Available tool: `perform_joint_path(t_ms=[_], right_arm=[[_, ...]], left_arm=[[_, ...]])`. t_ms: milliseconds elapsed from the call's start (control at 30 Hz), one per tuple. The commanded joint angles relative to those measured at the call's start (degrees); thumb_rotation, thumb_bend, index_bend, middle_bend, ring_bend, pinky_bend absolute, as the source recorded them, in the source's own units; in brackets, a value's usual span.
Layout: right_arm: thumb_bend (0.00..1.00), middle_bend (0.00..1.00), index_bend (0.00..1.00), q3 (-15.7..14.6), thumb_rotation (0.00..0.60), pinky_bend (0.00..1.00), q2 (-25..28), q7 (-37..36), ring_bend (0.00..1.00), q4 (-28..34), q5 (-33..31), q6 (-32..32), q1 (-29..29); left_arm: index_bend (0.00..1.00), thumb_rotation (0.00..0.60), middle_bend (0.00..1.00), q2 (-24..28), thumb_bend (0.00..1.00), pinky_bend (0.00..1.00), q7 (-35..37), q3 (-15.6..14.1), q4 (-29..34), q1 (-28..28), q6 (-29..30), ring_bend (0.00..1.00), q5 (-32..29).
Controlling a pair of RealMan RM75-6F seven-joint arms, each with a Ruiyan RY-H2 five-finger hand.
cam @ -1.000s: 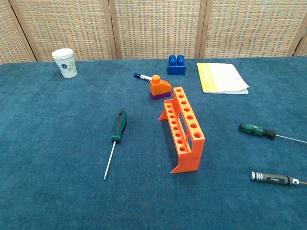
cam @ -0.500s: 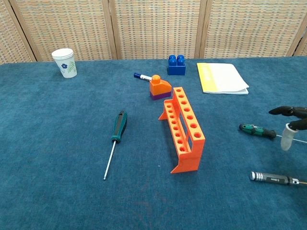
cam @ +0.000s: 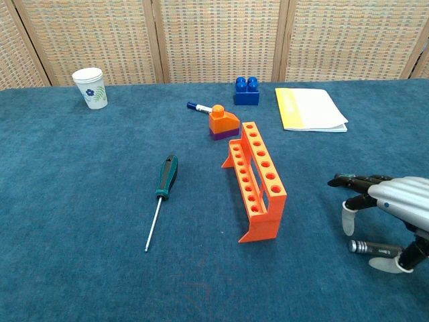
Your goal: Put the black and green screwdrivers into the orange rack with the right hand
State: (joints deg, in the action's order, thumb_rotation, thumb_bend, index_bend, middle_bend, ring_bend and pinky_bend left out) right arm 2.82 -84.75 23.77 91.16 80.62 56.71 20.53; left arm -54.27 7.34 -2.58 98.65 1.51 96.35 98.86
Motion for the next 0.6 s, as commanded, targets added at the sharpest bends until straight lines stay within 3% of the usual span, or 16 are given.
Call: perform_joint_path(t_ms=[33,600], right_arm=[[0.28,0.00,0.44,-0.34,0.600,0.05,-1.20,1.57,0.00,-0.49,-1.00,-0.14,0.45],[0.29,0.00,0.44,-0.50,0.600,0.05,-2.57,5.34,0.00,-1.41,-4.41,2.27,1.06]], left_arm=[[0.00,0.600,0.00,0.03,0.00,0.00,0.14,-0.02,-0.02,-0.01,-0.03,0.00,0.03],[0.00,0.600,0.00,0.26,0.00,0.00,1.15,0.14,-0.20,0.02,0.15,0.00,-0.22]])
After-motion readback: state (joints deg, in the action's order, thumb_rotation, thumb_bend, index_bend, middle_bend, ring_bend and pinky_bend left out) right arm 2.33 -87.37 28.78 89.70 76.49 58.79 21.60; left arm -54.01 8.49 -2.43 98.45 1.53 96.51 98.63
